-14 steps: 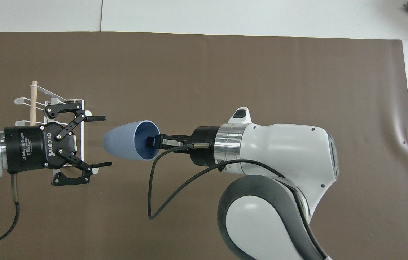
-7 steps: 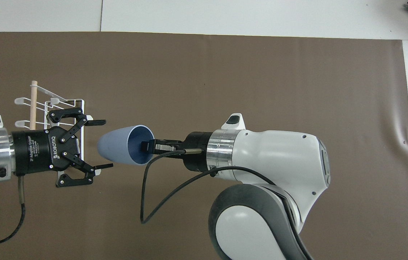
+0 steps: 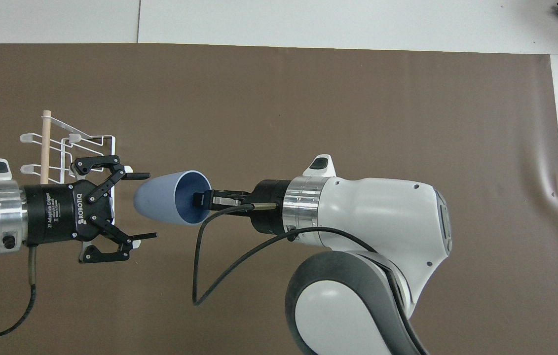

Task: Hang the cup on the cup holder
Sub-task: 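Close the left gripper around the cup's base beside the right gripper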

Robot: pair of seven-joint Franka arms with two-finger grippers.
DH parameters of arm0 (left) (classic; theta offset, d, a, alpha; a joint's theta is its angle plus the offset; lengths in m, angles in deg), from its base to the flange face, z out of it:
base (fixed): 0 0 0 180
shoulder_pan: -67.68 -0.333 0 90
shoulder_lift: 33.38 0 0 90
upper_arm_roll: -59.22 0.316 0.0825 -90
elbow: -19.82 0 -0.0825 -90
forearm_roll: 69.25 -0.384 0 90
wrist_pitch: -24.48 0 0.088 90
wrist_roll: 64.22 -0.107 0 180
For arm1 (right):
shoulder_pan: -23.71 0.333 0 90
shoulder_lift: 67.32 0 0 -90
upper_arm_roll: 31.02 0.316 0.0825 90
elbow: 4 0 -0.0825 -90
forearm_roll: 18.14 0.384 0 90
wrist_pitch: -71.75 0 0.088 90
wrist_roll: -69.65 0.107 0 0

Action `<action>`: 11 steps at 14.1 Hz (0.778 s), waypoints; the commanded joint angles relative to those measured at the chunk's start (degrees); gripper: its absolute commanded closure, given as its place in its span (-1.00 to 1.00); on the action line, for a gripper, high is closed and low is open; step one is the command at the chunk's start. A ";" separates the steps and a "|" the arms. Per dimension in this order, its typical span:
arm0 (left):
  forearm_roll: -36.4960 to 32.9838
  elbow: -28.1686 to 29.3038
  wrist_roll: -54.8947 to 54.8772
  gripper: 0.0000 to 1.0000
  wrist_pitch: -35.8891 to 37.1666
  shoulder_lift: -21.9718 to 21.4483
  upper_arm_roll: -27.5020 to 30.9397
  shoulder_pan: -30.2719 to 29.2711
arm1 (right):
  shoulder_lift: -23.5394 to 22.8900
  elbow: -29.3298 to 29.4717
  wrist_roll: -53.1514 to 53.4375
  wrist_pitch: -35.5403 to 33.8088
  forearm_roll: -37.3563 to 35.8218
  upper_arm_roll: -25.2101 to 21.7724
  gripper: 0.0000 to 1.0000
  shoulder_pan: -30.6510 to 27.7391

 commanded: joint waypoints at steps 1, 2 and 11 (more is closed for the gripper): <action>-0.86 1.19 0.08 -1.00 0.59 -1.60 0.46 1.00 | 0.44 -0.52 0.51 1.24 1.59 0.95 1.00 -1.00; -0.86 1.19 0.00 -1.00 0.59 -1.60 0.37 1.00 | 0.44 -0.52 0.51 1.24 1.59 0.95 1.00 -1.00; -0.77 1.54 -0.18 -1.00 -0.63 -2.04 -0.95 2.85 | 0.44 -0.52 0.43 1.24 1.59 0.95 1.00 -1.17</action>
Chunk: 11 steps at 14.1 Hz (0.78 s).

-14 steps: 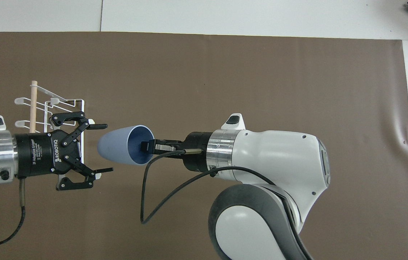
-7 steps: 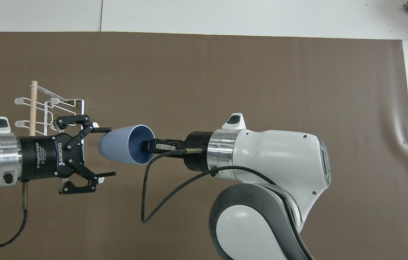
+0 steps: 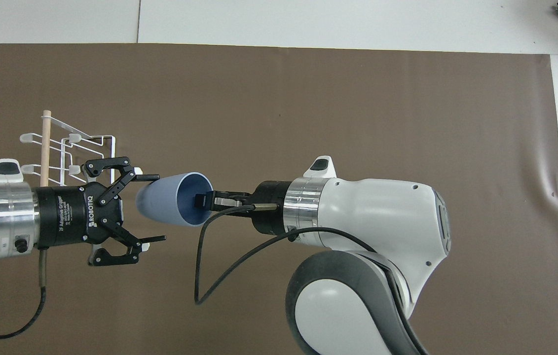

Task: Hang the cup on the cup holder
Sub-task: 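Close the left gripper around the cup's base beside the right gripper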

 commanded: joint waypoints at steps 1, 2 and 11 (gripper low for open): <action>-0.69 1.93 0.02 -1.00 0.20 -1.95 0.11 1.91 | 0.42 0.07 0.43 1.37 1.59 0.96 1.00 -1.14; -0.78 2.02 -0.24 -1.00 0.11 -2.04 0.11 1.73 | 0.42 0.07 0.43 1.37 1.59 0.96 1.00 -1.14; -3.86 3.16 -0.24 -0.94 -1.03 -2.30 -0.95 1.99 | 0.33 0.16 0.43 1.37 1.59 0.96 1.00 -1.23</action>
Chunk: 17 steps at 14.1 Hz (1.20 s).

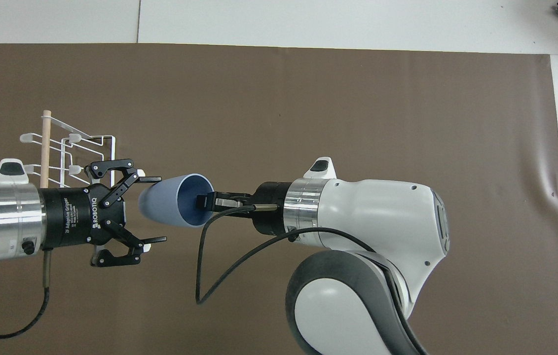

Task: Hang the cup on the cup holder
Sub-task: 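Close the left gripper around the cup's base beside the right gripper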

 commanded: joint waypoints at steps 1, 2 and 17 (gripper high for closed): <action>-0.91 2.99 0.19 -0.94 -0.06 -2.25 -0.46 1.47 | 0.34 0.66 0.43 1.37 1.60 0.95 1.00 -1.27; -1.52 2.99 0.28 -0.94 0.12 -2.25 -0.46 1.21 | 0.34 0.66 0.43 1.37 1.60 0.95 1.00 -1.27; -2.41 3.16 4.06 -1.00 -6.64 -1.72 -0.63 1.47 | 0.25 0.92 0.43 1.46 1.60 0.95 1.00 -1.36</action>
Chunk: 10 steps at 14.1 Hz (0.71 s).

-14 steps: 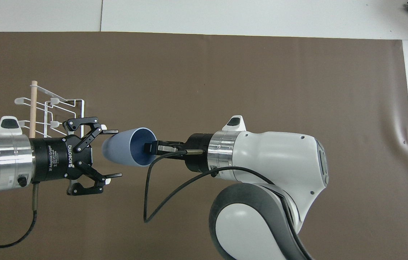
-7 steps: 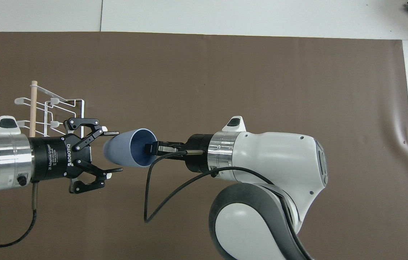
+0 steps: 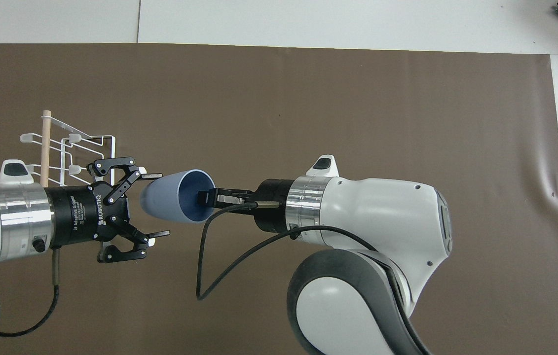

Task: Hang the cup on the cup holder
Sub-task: 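Close the left gripper around the cup's base beside the right gripper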

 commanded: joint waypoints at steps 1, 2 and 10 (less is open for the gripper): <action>-1.04 2.01 1.52 -1.00 -2.86 -1.57 0.34 1.21 | 0.27 0.53 0.43 0.35 1.59 0.97 1.00 -1.19; -1.04 1.83 1.60 -0.91 -2.87 -1.48 0.34 1.13 | 0.27 0.53 0.43 0.44 1.59 0.97 1.00 -1.19; -0.95 -1.24 2.48 -0.51 -4.18 0.27 -0.19 1.30 | 0.27 0.53 0.43 0.44 1.59 0.97 1.00 -1.19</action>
